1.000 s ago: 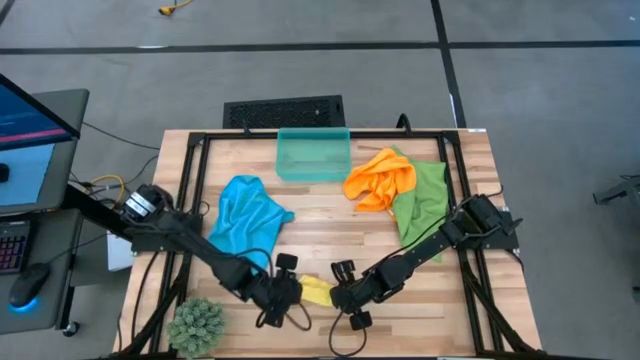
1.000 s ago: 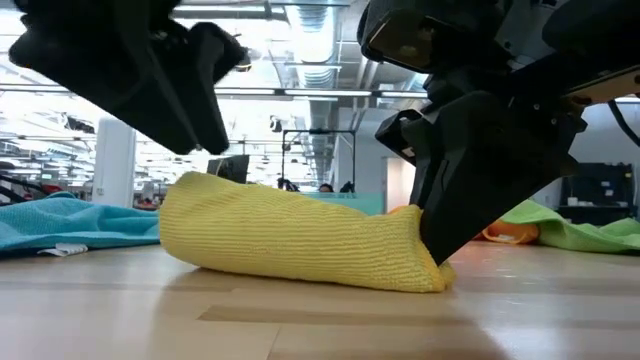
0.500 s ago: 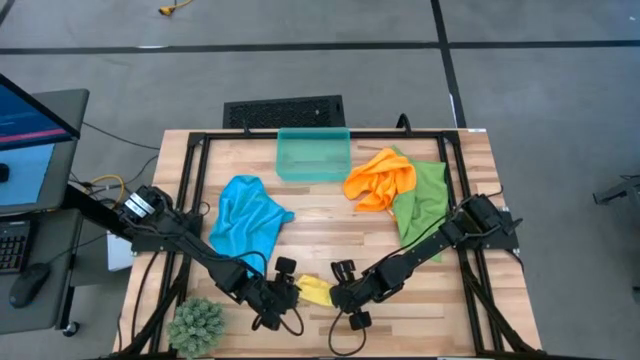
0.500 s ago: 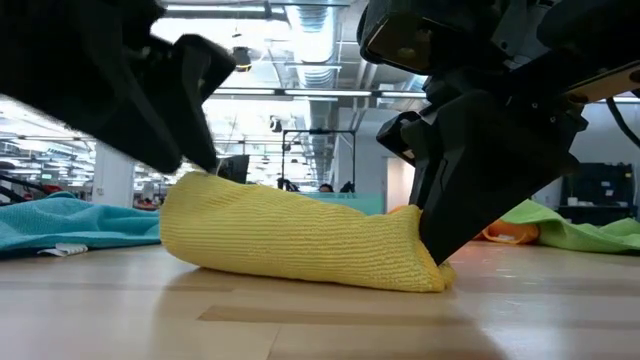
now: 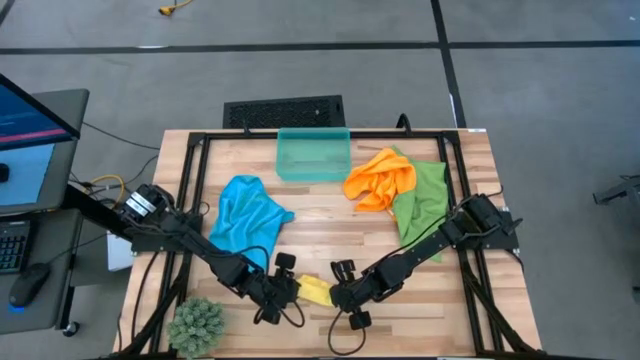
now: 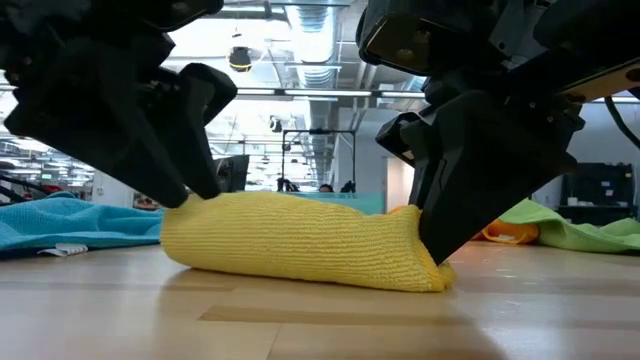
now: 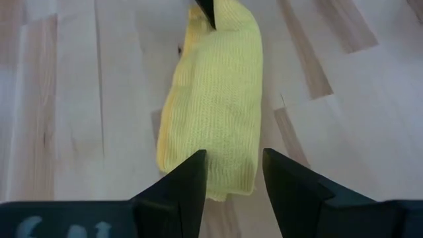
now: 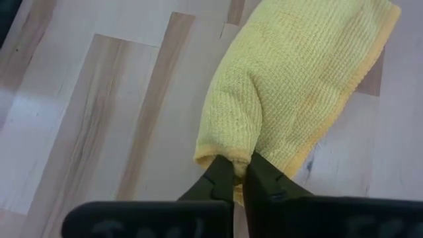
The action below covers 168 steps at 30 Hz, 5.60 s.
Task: Roll microfiber towels into tight, uniform cylinder then place into a basket
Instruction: Roll the yellow microfiber towel, then put the rolled yellow microfiber towel into the green bin
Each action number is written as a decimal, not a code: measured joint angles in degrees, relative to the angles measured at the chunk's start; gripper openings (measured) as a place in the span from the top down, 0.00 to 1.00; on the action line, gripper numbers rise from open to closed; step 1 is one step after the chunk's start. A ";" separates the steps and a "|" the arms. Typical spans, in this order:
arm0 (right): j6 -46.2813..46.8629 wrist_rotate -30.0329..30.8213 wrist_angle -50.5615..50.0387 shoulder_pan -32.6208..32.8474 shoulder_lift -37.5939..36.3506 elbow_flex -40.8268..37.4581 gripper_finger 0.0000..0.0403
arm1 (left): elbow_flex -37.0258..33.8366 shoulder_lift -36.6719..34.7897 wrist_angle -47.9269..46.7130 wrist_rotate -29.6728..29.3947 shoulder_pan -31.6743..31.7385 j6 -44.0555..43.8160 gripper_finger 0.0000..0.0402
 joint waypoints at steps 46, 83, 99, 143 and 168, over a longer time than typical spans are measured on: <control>-6.14 -1.05 -7.59 1.71 0.06 2.89 0.52 | 1.66 8.24 3.19 34.41 10.22 -45.28 0.97; -14.15 7.81 -6.67 1.41 1.98 11.74 0.55 | 1.46 8.44 0.42 52.59 16.58 -56.24 0.97; -9.60 0.41 -5.75 -2.44 7.11 11.92 0.39 | 1.51 8.39 -0.11 53.09 16.58 -54.55 0.97; -7.50 -7.02 -5.18 -3.62 7.58 11.82 0.92 | 1.55 7.03 -0.51 53.30 14.87 -39.12 0.60; -7.06 -4.34 -8.68 -3.08 6.82 11.78 0.92 | 1.40 -6.60 -9.81 15.41 -0.18 -25.56 0.60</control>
